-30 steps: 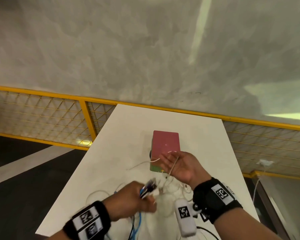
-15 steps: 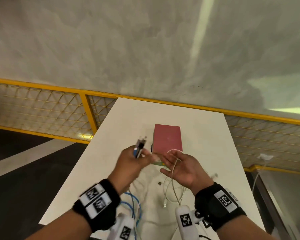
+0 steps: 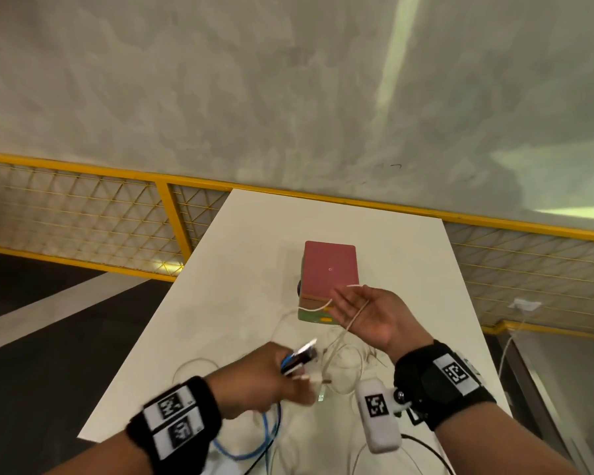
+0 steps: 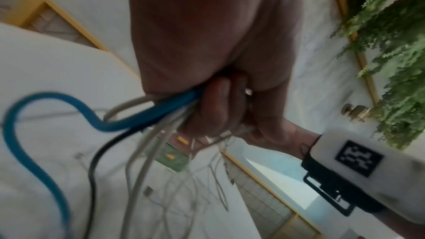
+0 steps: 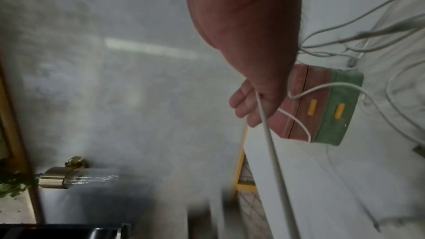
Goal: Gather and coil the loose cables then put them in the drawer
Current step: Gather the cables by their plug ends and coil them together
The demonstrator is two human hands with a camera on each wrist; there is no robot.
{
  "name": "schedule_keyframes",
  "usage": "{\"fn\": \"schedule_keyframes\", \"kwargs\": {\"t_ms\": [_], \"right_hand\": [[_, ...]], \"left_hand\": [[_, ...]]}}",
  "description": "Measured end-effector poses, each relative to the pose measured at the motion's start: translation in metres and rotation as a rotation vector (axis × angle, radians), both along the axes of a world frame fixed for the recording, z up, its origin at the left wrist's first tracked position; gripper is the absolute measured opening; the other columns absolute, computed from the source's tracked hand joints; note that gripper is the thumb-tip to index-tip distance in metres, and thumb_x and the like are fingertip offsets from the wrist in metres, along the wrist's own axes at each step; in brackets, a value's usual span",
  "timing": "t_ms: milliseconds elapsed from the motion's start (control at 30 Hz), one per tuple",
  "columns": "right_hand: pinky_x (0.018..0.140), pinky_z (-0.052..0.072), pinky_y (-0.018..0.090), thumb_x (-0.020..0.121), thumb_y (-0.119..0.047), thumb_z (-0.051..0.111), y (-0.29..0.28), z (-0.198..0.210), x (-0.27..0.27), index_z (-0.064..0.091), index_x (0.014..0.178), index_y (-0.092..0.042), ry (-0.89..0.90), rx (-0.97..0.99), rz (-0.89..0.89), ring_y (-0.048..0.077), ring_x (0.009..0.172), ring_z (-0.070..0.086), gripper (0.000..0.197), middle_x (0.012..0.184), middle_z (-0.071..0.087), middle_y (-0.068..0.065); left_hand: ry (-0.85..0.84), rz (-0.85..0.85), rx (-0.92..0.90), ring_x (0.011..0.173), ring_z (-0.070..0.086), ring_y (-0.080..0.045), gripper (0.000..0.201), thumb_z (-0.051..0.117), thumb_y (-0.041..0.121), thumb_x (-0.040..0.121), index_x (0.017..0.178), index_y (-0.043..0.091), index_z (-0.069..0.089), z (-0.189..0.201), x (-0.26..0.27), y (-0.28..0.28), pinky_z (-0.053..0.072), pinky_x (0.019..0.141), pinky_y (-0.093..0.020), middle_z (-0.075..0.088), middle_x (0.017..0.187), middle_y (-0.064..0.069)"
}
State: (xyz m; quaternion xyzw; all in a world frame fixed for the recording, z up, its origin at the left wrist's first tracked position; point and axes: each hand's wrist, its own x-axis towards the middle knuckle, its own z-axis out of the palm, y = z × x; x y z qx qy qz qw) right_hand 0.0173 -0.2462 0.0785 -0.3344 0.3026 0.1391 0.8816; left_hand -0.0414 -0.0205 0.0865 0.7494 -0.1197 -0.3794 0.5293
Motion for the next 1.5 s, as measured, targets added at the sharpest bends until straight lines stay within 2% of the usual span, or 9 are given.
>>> {"fn": "schedule_keyframes", "kwargs": {"t_ms": [200,300,400,633,800,933,1133,1267,1500], "right_hand": [[0.07,0.05,0.042,0.104,-0.014,0.033,-0.02,-0.003,0.004,0.052,0.084,-0.007,0.057,0.02,-0.117,0.024,0.084,0.067,0.028,0.082,0.07,0.009],[0.071,0.054,0.039,0.102,-0.012,0.037,-0.016,-0.002,-0.004,0.056,0.087,-0.005,0.069,-0.058,-0.025,0.021,0.065,0.074,0.026,0.067,0.073,0.008],[0.08,0.051,0.046,0.1,-0.01,0.038,-0.006,-0.006,-0.019,0.058,0.087,-0.006,0.059,-0.121,0.079,0.024,0.082,0.073,0.024,0.082,0.075,0.011],[0.057,0.061,0.033,0.097,-0.013,0.053,0.004,-0.015,-0.031,0.062,0.095,-0.007,0.052,-0.167,0.043,0.021,0.069,0.076,0.011,0.079,0.076,0.009],[0.053,0.054,0.027,0.095,-0.014,0.05,-0.011,-0.016,-0.029,0.062,0.084,-0.011,0.091,-0.205,-0.047,0.015,0.055,0.064,0.017,0.067,0.063,0.001],[0.047,0.047,0.02,0.091,-0.019,0.054,-0.022,-0.015,-0.036,0.059,0.079,-0.012,0.158,-0.069,-0.032,0.013,0.05,0.055,0.014,0.07,0.056,0.003],[0.056,0.046,0.026,0.087,-0.007,0.061,-0.003,0.0,-0.068,0.059,0.098,-0.015,-0.054,-0.356,0.487,0.016,0.059,0.061,0.014,0.076,0.067,0.007],[0.059,0.047,0.026,0.072,-0.001,0.056,0.005,0.013,-0.093,0.052,0.119,-0.01,-0.235,-0.665,1.033,0.016,0.065,0.064,0.048,0.085,0.072,0.01],[0.091,0.051,0.03,0.084,-0.015,0.062,0.013,-0.001,-0.11,0.071,0.115,-0.024,-0.385,-1.056,1.778,0.007,0.101,0.066,0.034,0.115,0.073,-0.002]], "left_hand": [[0.06,-0.4,0.295,0.045,0.038,-0.007,0.022,0.083,0.022,0.074,0.067,0.023,0.062,0.012,-0.004,0.054,0.031,0.042,-0.021,0.053,0.065,-0.001],[0.082,-0.219,0.223,0.045,0.036,-0.007,0.021,0.084,0.019,0.073,0.088,0.02,0.069,0.014,0.003,0.057,0.029,0.042,-0.022,0.047,0.06,0.006],[0.033,0.028,0.125,0.044,0.033,-0.009,0.039,0.084,0.015,0.074,0.109,0.014,0.066,0.016,0.014,0.047,0.027,0.038,-0.019,0.046,0.061,0.004],[-0.219,0.321,-0.205,0.04,0.048,0.006,0.019,0.079,0.005,0.08,0.088,0.018,0.068,0.042,0.021,-0.015,0.035,0.043,-0.007,0.061,0.057,0.017],[-0.334,-0.002,-0.031,0.067,0.06,0.012,0.024,0.084,0.022,0.077,0.085,0.033,0.064,0.049,0.02,-0.022,0.04,0.061,-0.003,0.066,0.069,0.032],[-0.308,-0.347,0.241,0.064,0.048,-0.004,0.039,0.086,0.039,0.069,0.097,0.021,0.065,0.049,0.022,0.013,0.038,0.062,-0.023,0.054,0.074,0.011],[-0.083,0.365,-0.066,0.05,0.02,-0.014,0.01,0.071,0.029,0.088,0.086,0.023,0.063,0.047,0.038,0.017,0.016,0.05,-0.03,0.029,0.059,0.002],[-0.057,0.41,-0.079,0.05,0.017,-0.014,0.015,0.068,0.027,0.091,0.091,0.018,0.056,0.04,0.041,0.003,0.014,0.05,-0.03,0.024,0.058,0.003],[-0.007,0.427,-0.102,0.049,0.017,-0.013,0.027,0.055,0.026,0.099,0.1,0.002,0.068,0.042,0.044,0.011,0.017,0.047,-0.026,0.023,0.056,0.003]]}}
